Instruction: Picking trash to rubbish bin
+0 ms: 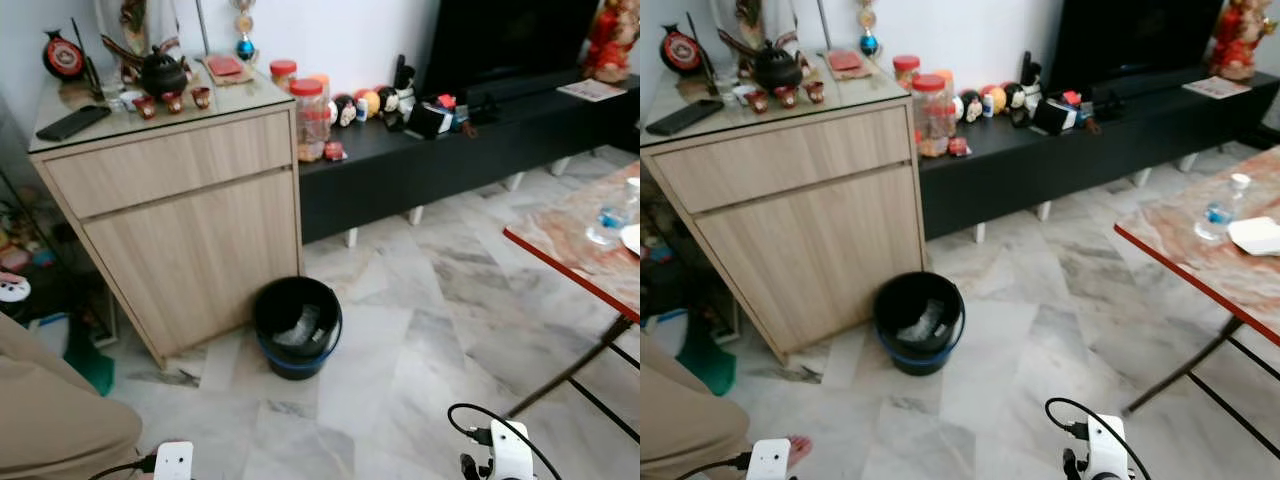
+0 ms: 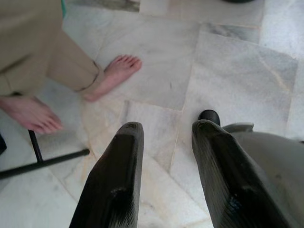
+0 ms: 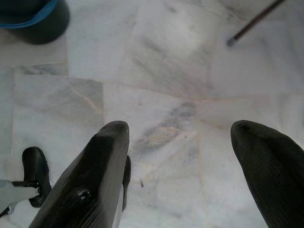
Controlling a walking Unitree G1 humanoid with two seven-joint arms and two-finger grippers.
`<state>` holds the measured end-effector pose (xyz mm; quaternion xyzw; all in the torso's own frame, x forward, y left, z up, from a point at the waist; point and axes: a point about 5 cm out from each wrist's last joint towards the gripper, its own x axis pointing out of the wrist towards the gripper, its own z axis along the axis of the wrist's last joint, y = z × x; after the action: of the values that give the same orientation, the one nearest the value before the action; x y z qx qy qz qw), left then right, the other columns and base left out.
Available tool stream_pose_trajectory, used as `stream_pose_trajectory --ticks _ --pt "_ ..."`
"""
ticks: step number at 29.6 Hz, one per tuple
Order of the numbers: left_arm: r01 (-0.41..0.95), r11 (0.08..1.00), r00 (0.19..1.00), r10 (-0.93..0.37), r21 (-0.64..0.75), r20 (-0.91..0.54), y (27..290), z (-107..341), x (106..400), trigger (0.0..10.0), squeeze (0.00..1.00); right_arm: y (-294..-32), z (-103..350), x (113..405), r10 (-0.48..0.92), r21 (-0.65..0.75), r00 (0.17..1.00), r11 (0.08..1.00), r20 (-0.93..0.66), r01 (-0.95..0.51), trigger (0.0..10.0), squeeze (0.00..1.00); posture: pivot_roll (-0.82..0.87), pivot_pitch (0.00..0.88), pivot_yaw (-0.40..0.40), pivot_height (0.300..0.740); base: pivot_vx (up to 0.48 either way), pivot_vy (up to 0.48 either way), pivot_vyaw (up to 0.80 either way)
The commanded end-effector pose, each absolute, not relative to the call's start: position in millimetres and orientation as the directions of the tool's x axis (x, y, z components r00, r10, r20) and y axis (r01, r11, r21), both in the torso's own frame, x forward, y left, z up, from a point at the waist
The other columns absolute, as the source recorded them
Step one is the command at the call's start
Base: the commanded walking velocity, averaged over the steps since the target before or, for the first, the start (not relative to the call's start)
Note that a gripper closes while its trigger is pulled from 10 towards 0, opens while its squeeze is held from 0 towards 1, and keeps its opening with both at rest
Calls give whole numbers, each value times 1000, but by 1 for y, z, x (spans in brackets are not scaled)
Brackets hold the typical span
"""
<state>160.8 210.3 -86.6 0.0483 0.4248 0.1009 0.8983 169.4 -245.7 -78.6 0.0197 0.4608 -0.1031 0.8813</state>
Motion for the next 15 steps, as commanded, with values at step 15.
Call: stream_pose_trajectory --ticks 15 --pt "-91 979 629 198 182 -752 211 -84 168 10000 0 -243 -78 171 -181 -29 567 963 -803 266 10000 0 -8 22 13 740 0 0 0"
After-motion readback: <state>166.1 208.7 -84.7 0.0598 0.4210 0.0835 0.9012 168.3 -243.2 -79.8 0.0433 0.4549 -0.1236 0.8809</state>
